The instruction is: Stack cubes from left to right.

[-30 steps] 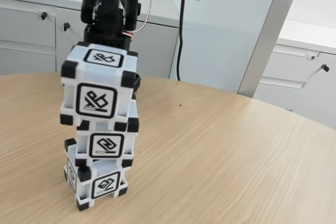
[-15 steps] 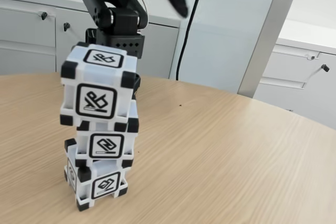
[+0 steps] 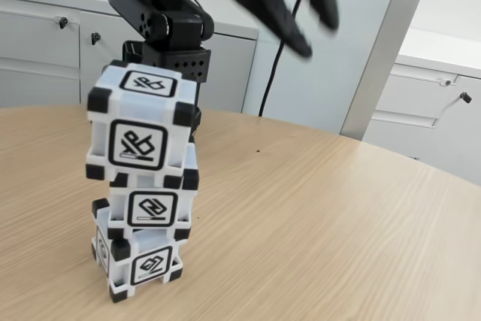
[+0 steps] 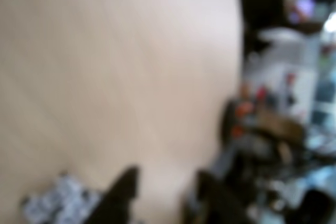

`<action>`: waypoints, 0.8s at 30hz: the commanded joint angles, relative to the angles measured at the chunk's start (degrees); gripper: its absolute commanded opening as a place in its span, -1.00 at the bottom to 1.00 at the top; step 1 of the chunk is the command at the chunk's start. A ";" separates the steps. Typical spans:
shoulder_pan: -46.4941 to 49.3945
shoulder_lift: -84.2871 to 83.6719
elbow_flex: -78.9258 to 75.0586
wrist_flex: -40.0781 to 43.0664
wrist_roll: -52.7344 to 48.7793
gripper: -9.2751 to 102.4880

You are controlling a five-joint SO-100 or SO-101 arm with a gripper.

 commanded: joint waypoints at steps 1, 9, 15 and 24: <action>1.05 4.13 6.68 -4.57 -2.02 -0.75; 1.58 12.48 20.48 -8.79 -4.92 -0.82; 5.19 14.94 26.02 -8.79 -4.39 -0.83; 10.55 15.21 29.71 -8.26 -6.15 -0.83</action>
